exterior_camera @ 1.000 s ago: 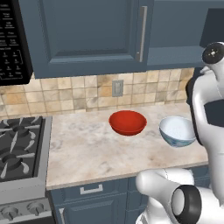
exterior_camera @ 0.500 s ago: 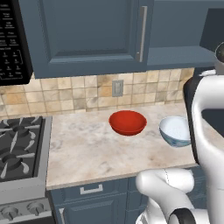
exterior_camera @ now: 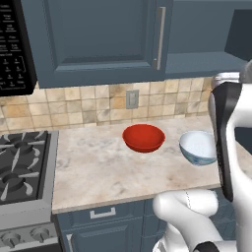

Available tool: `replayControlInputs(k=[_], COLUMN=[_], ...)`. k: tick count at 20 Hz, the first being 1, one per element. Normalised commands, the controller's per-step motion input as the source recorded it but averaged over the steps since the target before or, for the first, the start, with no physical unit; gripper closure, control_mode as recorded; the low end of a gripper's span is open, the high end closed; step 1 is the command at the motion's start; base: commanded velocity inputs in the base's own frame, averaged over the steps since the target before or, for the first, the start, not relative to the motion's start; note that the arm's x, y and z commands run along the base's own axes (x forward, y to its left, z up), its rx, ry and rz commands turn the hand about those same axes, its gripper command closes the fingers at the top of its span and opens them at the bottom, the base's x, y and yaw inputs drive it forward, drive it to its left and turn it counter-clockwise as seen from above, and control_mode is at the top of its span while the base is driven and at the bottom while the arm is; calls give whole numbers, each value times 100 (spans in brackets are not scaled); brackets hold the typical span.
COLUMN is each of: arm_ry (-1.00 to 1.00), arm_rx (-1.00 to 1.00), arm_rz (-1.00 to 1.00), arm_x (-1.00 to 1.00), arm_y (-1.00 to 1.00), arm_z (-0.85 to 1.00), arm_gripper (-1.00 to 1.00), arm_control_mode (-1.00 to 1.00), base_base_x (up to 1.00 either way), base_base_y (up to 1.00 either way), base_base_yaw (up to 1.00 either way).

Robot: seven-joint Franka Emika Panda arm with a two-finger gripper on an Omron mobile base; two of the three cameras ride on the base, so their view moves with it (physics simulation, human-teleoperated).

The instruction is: Open the cabinet. Pick the bowls from the counter and place them in the cabinet. Then close the cabinet.

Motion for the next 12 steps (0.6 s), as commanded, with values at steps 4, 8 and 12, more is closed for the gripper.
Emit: replayControlInputs(k=[4,8,12], arm_ry=[-5,0,0], arm_rx=[5,0,0], arm_rz=[8,6,4], arm_x=[1,10,23], arm_y=[65,52,41], arm_z=[37,34,27], arm_gripper=[-100,-100,-100], arm_control_mode=[-100,-100,-100], base_base_x=[0,0,0], base_base_y=[0,0,0], base_base_yaw=[0,0,0])
